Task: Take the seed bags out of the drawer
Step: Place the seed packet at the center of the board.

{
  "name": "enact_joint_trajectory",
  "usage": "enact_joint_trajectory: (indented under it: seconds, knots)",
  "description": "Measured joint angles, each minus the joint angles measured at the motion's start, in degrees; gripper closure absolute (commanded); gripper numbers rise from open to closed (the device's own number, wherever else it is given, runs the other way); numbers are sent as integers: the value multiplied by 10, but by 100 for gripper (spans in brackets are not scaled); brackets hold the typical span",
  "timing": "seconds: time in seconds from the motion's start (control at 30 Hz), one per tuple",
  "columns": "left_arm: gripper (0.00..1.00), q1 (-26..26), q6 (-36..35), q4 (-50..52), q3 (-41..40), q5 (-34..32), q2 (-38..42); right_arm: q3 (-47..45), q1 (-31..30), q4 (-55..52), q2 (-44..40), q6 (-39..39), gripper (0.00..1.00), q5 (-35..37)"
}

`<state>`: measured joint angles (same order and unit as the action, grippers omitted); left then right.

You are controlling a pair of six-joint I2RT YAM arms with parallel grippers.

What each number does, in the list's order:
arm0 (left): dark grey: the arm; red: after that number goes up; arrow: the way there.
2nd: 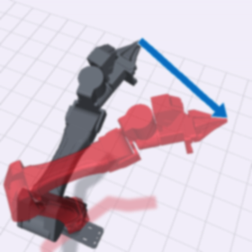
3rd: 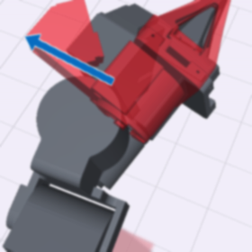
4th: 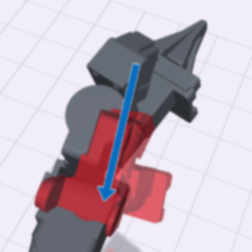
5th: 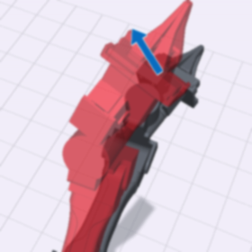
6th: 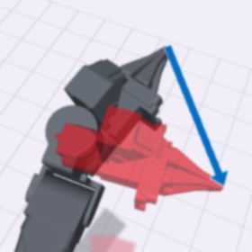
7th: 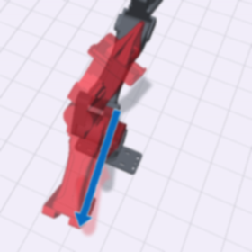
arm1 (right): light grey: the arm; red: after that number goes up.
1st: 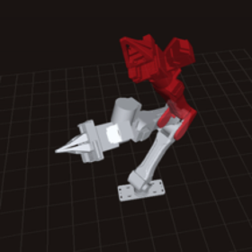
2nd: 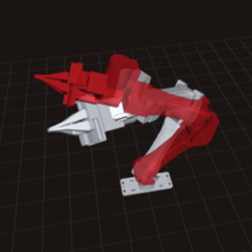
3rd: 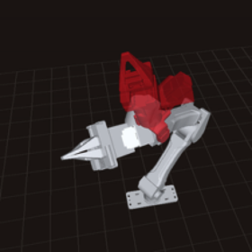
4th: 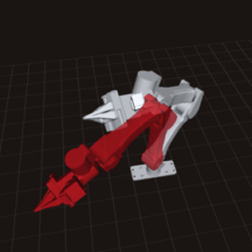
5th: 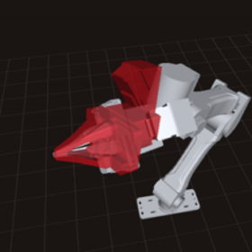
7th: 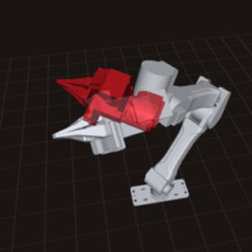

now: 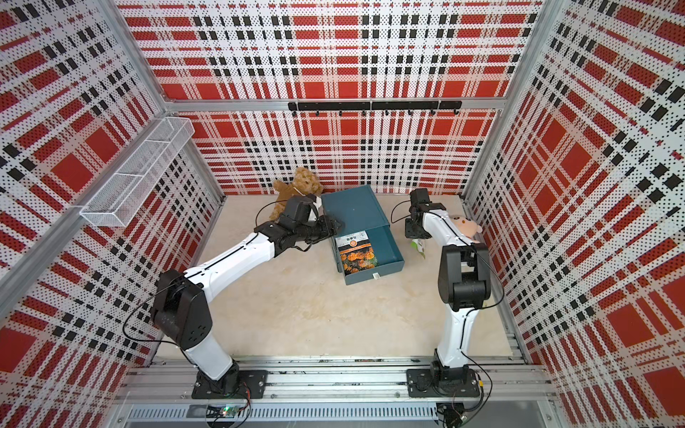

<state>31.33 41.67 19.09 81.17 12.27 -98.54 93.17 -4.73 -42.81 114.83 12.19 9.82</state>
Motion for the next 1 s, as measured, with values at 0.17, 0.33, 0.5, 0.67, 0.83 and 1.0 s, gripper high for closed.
enact_joint_trajectory:
  seconds: [0.17,0.33,0.5,0.67,0.83,1.0]
  knots:
    - [29,-4,-2,0,0,10,0,0,0,22,36,-13,100,5]
    - [29,-10,-4,0,-1,21,0,0,0,36,53,-18,97,2]
    - [29,-14,-8,-4,-5,29,0,0,0,37,68,-18,82,-2]
    - [29,-17,-12,-5,-6,36,0,-1,0,34,81,-9,70,-17]
    - [29,-18,-15,-9,-8,38,0,-12,0,35,81,7,53,-36]
    - [29,-18,-17,-11,-12,38,2,-28,0,36,71,23,37,-44]
